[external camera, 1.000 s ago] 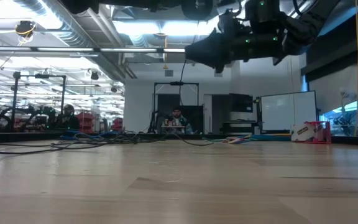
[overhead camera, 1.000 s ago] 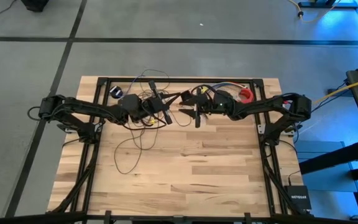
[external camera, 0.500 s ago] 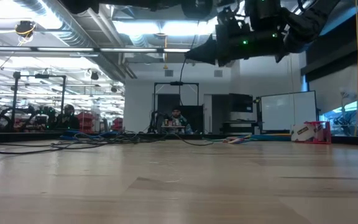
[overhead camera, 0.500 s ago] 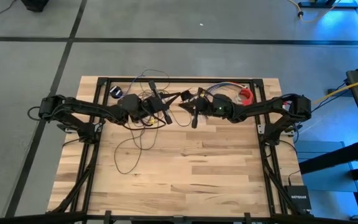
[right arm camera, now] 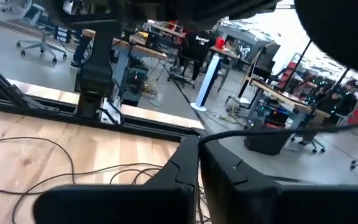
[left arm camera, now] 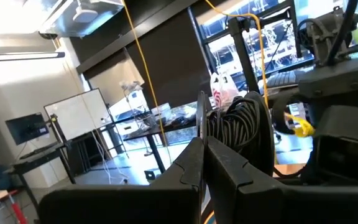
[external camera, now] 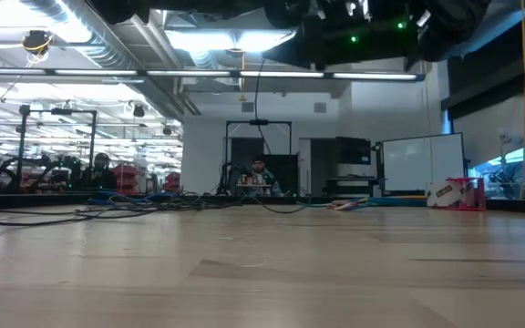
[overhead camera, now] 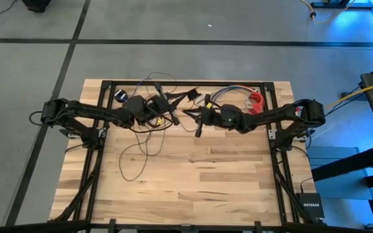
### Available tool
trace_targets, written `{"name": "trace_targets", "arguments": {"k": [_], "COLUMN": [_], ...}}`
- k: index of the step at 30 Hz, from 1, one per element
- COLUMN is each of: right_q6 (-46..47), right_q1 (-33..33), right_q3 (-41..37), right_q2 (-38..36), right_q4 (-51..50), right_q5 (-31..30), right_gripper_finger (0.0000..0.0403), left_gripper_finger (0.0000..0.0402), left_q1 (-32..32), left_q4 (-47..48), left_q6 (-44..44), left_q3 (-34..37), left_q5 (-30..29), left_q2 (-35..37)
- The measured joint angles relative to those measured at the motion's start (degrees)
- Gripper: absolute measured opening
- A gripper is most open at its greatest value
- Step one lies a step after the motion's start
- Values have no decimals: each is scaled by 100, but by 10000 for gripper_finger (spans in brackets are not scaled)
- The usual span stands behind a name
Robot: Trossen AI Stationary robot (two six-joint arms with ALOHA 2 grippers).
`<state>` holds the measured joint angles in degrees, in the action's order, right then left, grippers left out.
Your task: Coiling cords
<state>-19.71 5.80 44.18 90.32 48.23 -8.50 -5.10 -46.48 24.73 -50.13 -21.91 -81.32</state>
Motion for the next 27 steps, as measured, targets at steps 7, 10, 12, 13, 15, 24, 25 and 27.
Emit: {"name": "trace_targets", "arguments": {"k": [7, 10, 12, 13, 15, 24, 25, 27], "right_q6": [-332, -566, -724, -799, -927, -761, -652, -528], "right_q1": [15, -36, -115, -160, -274, -426, -427, -428], "right_q3": [685, 1000, 1218, 1336, 1550, 1974, 1974, 1974], "right_q2": [0, -16, -54, -88, -164, -463, -466, -459], "right_q4": [-1587, -2463, -2976, -3186, -3640, -4756, -4817, -4908], "right_q5": [277, 218, 20, -100, -346, -1164, -1212, -1279], "right_gripper_finger": [6, 7, 10, 12, 13, 19, 22, 31], "left_gripper_finger": [5, 5, 5, 5, 6, 6, 6, 6], "left_q1": [-26, -69, -114, -131, -170, -205, -196, -184], "left_q4": [18, 103, 100, 87, 86, 287, 323, 359], "left_q6": [4, 3, -13, -35, -57, -4, 13, 92], "left_q3": [0, 0, 0, -1, -11, -2, 5, 13], "left_q5": [7, 4, 9, 15, 18, -29, -52, -51], "left_q2": [0, 0, 4, 13, 26, 14, 1, -9]}}
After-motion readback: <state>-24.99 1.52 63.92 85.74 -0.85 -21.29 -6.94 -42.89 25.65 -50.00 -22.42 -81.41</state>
